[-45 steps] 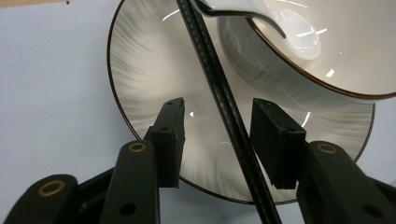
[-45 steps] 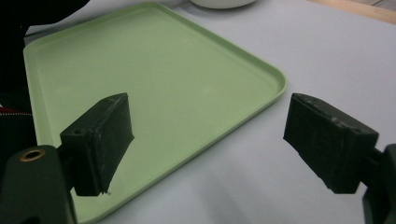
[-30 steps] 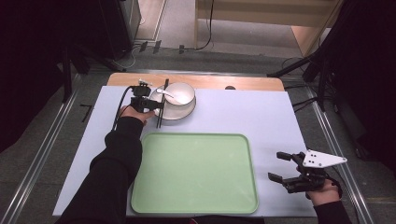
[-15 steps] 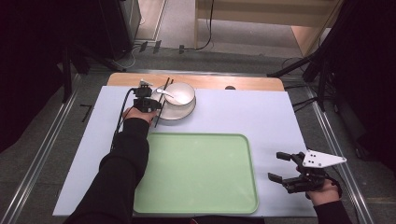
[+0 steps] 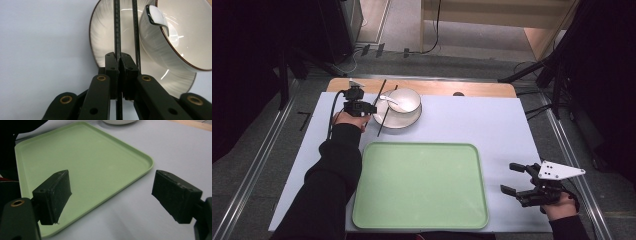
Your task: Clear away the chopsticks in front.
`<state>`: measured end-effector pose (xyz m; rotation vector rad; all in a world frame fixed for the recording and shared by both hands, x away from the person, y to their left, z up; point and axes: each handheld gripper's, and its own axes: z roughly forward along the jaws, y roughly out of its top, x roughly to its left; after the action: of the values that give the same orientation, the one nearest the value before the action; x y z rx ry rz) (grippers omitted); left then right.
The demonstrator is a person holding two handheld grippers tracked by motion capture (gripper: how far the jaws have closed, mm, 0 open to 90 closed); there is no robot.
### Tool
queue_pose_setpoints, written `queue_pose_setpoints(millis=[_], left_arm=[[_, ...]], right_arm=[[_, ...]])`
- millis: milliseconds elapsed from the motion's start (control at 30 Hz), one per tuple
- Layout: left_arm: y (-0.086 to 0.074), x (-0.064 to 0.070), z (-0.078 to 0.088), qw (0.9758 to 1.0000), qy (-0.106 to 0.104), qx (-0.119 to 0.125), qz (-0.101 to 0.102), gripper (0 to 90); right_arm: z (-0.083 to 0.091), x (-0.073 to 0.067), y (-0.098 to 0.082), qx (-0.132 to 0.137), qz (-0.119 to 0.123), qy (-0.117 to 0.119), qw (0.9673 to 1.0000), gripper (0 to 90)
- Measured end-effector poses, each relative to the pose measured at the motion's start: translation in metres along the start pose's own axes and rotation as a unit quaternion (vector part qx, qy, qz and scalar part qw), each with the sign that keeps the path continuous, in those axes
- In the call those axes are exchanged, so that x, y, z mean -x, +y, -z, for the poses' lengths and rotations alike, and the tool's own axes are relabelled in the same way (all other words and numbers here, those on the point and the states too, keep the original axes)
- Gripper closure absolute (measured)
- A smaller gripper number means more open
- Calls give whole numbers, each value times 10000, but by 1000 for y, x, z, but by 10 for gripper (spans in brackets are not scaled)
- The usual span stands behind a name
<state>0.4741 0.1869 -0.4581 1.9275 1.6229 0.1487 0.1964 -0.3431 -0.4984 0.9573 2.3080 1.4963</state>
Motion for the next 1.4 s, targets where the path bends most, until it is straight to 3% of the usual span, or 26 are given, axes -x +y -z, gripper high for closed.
queue_pose_setpoints(millis=[33,333,600,867,1167,1400], left_arm=[[0,-4,10,10000,-34,-12,-20,864],[-8,-19,51,9999,-162,20,-32,864],[-29,-19,83,9992,-330,98,-214,864],[-56,-17,93,9984,-450,95,-321,865],[-100,-11,101,9972,-625,112,-397,865],[-120,-5,102,9959,-799,159,-401,864]], right_arm=[[0,1,0,-6,-27,-19,10000,160],[-2,2,1,-7,-25,-17,10000,160],[1,1,-1,-16,-13,-51,10000,160],[-1,-1,3,27,-18,-57,10000,161],[0,-5,5,15,41,-96,9999,161],[0,-3,5,26,14,-119,9999,165]])
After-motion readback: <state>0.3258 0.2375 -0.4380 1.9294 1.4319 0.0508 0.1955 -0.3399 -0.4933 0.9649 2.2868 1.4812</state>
